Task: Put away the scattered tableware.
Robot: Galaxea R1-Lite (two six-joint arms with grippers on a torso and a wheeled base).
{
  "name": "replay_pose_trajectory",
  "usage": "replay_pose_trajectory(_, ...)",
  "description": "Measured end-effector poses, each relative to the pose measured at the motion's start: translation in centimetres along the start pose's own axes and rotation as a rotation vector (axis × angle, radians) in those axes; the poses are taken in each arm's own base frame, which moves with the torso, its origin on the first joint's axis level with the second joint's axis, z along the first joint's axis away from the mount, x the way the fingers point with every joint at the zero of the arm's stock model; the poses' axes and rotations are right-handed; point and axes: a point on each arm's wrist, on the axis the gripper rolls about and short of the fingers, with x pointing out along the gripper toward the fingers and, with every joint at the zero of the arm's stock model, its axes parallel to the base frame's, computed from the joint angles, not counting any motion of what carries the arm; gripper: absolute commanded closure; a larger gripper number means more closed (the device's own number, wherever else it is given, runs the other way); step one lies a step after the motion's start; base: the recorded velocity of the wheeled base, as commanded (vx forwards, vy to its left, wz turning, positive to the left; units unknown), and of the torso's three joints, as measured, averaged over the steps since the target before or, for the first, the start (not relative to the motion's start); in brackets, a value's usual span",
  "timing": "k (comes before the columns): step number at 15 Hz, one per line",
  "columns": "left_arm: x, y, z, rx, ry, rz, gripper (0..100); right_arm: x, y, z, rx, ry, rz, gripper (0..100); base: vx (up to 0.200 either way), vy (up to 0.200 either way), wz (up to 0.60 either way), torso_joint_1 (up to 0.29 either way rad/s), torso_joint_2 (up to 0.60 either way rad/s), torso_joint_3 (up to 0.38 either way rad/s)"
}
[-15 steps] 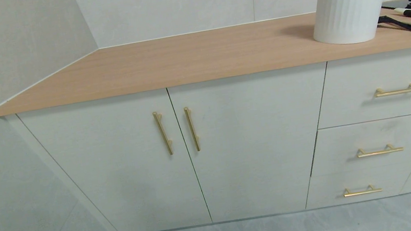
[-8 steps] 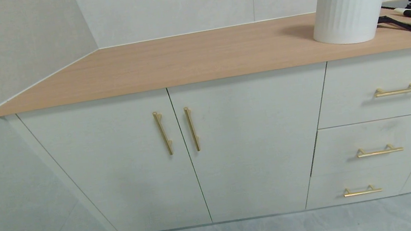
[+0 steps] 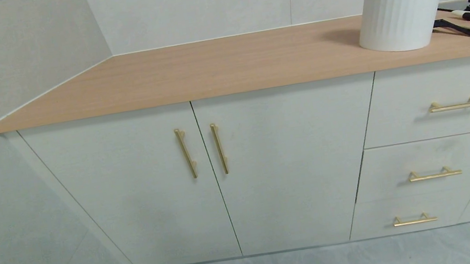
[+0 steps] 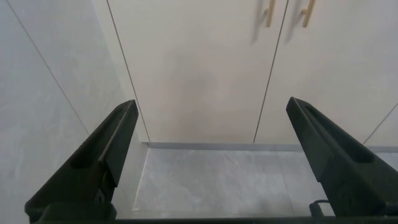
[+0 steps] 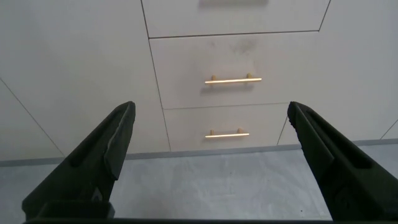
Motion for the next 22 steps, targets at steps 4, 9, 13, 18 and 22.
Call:
replay_pose_trajectory(4, 0.0, 0.0, 0.0, 0.0, 0.0, 0.0, 0, 0.0, 0.0, 0.0, 0.0, 0.0, 0.0, 0, 0.0, -0.2, 0.0, 0.0, 0.0, 0.004)
replay_pose_trajectory(9, 0.0, 0.0, 0.0, 0.0, 0.0, 0.0, 0, 0.0, 0.0, 0.0, 0.0, 0.0, 0.0, 0, 0.0, -0.2, 0.0, -0.001, 0.0, 0.003)
replay_pose_trajectory(13, 0.0, 0.0, 0.01, -0.002, -0.001, 0.0, 0, 0.0, 0.0, 0.0, 0.0, 0.0, 0.0, 0, 0.0, -0.1, 0.0, 0.002, 0.0, 0.002)
replay_pose_trajectory(18, 0.0, 0.0, 0.0, -0.002, 0.0, 0.0, 0, 0.0, 0.0, 0.0, 0.0, 0.0, 0.0, 0, 0.0, 0.0, 0.0, 0.0, 0.0, 0.0)
replay_pose_trajectory(22, 0.0, 0.0, 0.01, -0.003, -0.001, 0.001, 0, 0.0, 0.0, 0.0, 0.0, 0.0, 0.0, 0, 0.15, 0.0, 0.0, -0.001, 0.0, 0.003)
